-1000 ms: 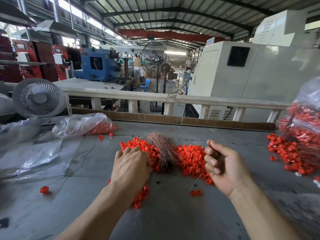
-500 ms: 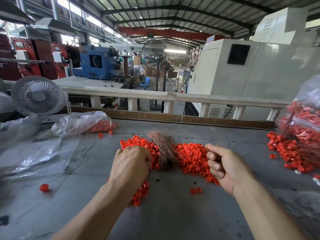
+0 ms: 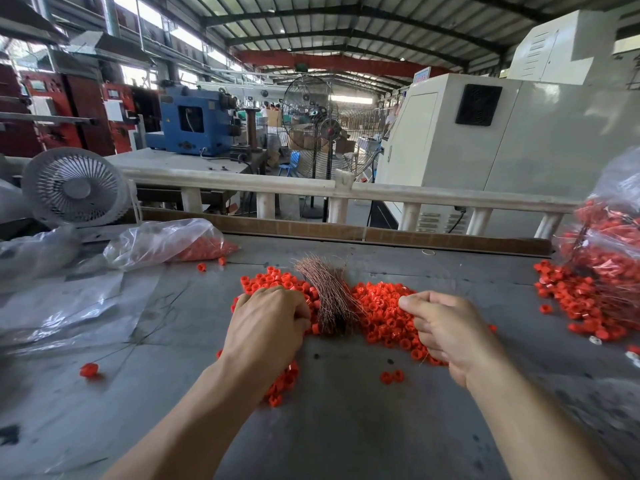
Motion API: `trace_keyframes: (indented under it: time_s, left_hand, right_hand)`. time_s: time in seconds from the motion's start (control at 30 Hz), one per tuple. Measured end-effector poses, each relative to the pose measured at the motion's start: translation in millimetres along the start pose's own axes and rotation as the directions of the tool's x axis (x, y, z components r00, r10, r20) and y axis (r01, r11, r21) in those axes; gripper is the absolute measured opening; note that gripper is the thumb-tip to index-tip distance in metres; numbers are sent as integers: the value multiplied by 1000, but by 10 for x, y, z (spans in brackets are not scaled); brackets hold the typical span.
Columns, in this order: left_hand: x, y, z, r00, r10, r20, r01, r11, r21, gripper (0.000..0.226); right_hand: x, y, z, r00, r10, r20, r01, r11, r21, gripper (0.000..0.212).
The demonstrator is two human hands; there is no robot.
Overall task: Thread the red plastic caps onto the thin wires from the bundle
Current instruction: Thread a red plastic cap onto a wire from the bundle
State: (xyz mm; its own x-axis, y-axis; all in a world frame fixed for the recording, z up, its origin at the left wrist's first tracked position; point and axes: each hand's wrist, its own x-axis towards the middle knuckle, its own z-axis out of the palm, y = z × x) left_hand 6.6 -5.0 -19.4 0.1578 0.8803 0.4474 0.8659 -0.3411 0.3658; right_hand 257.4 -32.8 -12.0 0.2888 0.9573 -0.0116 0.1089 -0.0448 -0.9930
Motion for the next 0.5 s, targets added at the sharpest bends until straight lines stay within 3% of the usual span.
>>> trace_keyframes:
  time_s: [0.17, 0.33, 0.5]
  left_hand:
    - [20, -66, -21, 1000, -17, -22, 17, 1000, 7, 2]
    - [16, 18, 41, 998, 8, 65, -13, 998, 68, 29]
    - [31, 39, 69, 995, 16, 96, -26, 994, 102, 23]
  right_hand:
    - [11, -21, 3, 998, 11, 59, -19, 990, 142, 12]
    - [0, -40, 32, 998, 5, 69, -17, 984, 176, 12]
    - [-24, -43, 47, 997, -3, 76, -10, 984, 178, 13]
